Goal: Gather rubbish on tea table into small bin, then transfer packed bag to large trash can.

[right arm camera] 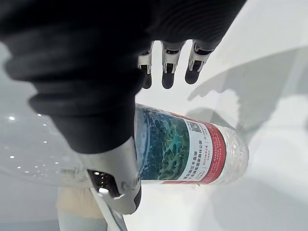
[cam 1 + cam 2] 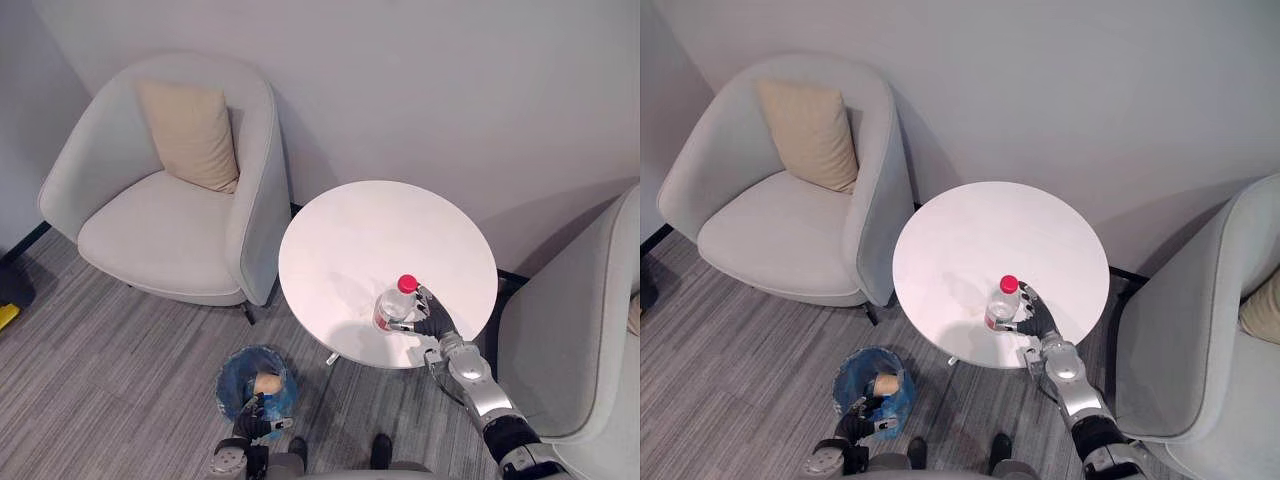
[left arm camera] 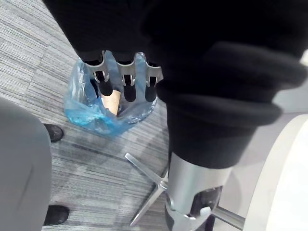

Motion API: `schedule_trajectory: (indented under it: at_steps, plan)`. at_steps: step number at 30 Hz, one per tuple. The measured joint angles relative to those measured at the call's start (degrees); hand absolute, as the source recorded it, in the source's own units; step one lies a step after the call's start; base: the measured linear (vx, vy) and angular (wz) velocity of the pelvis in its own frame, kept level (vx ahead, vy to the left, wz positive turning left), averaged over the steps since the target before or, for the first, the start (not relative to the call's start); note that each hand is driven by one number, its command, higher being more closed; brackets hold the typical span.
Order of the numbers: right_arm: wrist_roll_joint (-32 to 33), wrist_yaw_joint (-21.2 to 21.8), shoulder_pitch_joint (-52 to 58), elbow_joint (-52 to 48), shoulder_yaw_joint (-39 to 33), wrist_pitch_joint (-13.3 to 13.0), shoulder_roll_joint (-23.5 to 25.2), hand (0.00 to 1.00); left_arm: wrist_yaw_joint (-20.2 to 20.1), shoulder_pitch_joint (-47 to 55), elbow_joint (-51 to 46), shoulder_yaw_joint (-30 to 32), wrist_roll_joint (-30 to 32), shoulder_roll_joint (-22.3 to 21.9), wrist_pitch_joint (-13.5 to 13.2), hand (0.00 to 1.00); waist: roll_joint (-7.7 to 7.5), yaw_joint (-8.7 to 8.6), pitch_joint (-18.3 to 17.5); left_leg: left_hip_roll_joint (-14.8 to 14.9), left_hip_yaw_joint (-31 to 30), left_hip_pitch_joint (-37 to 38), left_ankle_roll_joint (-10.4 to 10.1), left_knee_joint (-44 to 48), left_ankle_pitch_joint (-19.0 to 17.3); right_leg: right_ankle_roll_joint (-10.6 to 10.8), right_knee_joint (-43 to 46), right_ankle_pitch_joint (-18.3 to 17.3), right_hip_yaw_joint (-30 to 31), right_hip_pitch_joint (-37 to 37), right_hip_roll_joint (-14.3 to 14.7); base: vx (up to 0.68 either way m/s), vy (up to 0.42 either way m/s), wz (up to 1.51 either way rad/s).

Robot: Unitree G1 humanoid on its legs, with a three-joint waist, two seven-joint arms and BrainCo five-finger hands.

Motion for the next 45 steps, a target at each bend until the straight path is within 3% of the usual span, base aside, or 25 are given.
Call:
schedule_trajectory:
  at_steps: [6,7,10,22,31,39,45]
  plan:
    - [0.04,-0.26,-3.50,0.94,2.14,0.02,0.29,0.00,0.04,-0.02,-0.56,0.00,-0.44,0.00,-0.81,0.00,0.58,0.50,1.14,-0.04,-0.05,-1.24,-0.05,0.04,0.36,0.06,0.84,-0.04,0.04,-1.58,-0.13,-0.03,0.002,0.01]
    - [0.05,-0.37,-4.12,0.96,2.16,0.02,0.30,1.00,0.04,-0.04,-0.97,0.00,-0.45,0.00,-0.85,0.00,0.57,0.59,1.62,-0.05,-0.05,-1.27,-0.05,0.09,0.36,0.07,0.88,-0.05,0.04,-1.59,-0.14,0.00,0.000,0.00]
    - [0.07,-0.75,-5.32,1.55,2.26,0.01,0.35,1.00,0.10,-0.05,-1.80,-0.02,-0.46,-0.01,-0.92,0.00,0.63,1.53,2.06,-0.06,-0.12,-1.49,-0.05,0.15,0.36,0.17,0.89,-0.12,-0.10,-1.72,-0.16,0.00,0.000,0.01]
    - [0.12,-3.18,-12.06,4.22,4.10,0.32,0.85,1.00,0.72,-0.70,-2.82,-0.05,-1.25,-0.01,-1.08,0.00,1.39,1.85,4.43,-0.21,-1.14,-4.75,0.04,2.68,0.05,0.19,2.01,-0.15,-0.98,-3.68,-0.40,-0.03,0.002,0.05]
    - [-0.15,-4.39,-3.25,-21.59,3.70,-1.96,0.87,1.00,1.31,-0.65,-2.99,-0.06,-1.52,-0.18,-1.17,0.00,1.84,1.51,4.99,0.55,0.32,-4.18,0.09,3.89,-1.10,0.46,2.76,-0.45,0.57,-3.56,-0.17,-0.01,0.000,-0.09]
    - [-2.36,-3.66,3.96,-30.53,3.49,-2.43,2.62,1.00,1.30,-0.32,-3.04,-0.05,-1.46,-0.16,-1.19,0.00,1.58,1.43,4.80,0.56,1.07,-2.42,0.09,3.54,-1.08,0.45,2.79,-0.42,1.39,-2.41,-0.14,-0.02,0.003,-0.04]
    - [-5.87,-1.97,9.22,-35.41,4.12,-2.86,3.34,1.00,1.30,0.62,-2.92,-0.05,-1.45,-0.04,-1.23,0.00,0.51,1.09,2.99,0.46,1.63,-1.26,0.10,2.94,-1.06,0.46,2.66,-0.40,1.99,-1.84,-0.09,-0.01,0.003,-0.05]
